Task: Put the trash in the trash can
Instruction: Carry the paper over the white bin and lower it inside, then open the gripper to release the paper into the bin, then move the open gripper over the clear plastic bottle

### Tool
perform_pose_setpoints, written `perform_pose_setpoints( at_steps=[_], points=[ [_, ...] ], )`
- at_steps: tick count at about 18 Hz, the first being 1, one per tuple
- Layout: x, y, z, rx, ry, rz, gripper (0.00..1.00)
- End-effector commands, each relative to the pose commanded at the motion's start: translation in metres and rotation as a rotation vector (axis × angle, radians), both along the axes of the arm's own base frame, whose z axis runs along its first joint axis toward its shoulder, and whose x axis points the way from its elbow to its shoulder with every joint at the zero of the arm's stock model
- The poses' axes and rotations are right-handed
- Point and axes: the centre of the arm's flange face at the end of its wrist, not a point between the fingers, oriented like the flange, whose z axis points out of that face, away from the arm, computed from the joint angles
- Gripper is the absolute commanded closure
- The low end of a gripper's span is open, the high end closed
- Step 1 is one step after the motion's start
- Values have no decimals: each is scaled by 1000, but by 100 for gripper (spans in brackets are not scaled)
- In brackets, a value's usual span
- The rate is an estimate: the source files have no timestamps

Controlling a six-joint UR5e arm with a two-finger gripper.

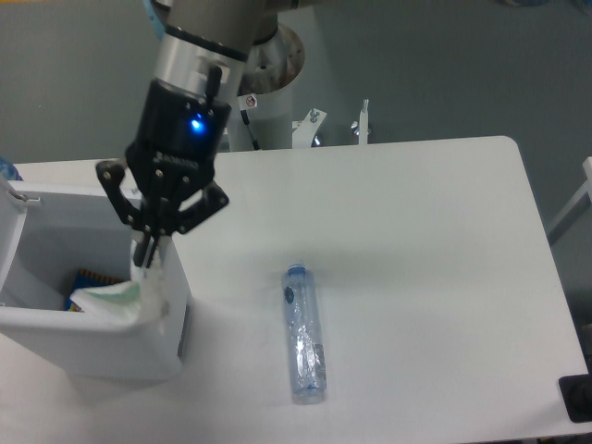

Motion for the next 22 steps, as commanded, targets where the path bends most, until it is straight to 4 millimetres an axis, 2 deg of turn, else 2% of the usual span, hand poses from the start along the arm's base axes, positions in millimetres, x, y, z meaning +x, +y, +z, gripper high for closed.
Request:
perform_pose_setpoints(
  at_steps=[4,5,6,7,8,9,10,13,17,22],
  points=[
    [13,4,-20,-31,-12,-28,98],
    [13,4,-22,-31,-11,-30,91],
    [12,5,-23,-32,-9,-32,75],
    [11,6,-24,-29,4,-40,45],
    [12,6,-25,-30,19,-53,39],
    [11,7,-28,-33,26,-60,23],
    [10,6,-29,-33,34,-63,12],
    [8,8,-31,-36,51,-76,6],
    [0,18,-32,-33,61,-83,5],
    [-46,22,-28,-59,147,-17,0]
  ],
)
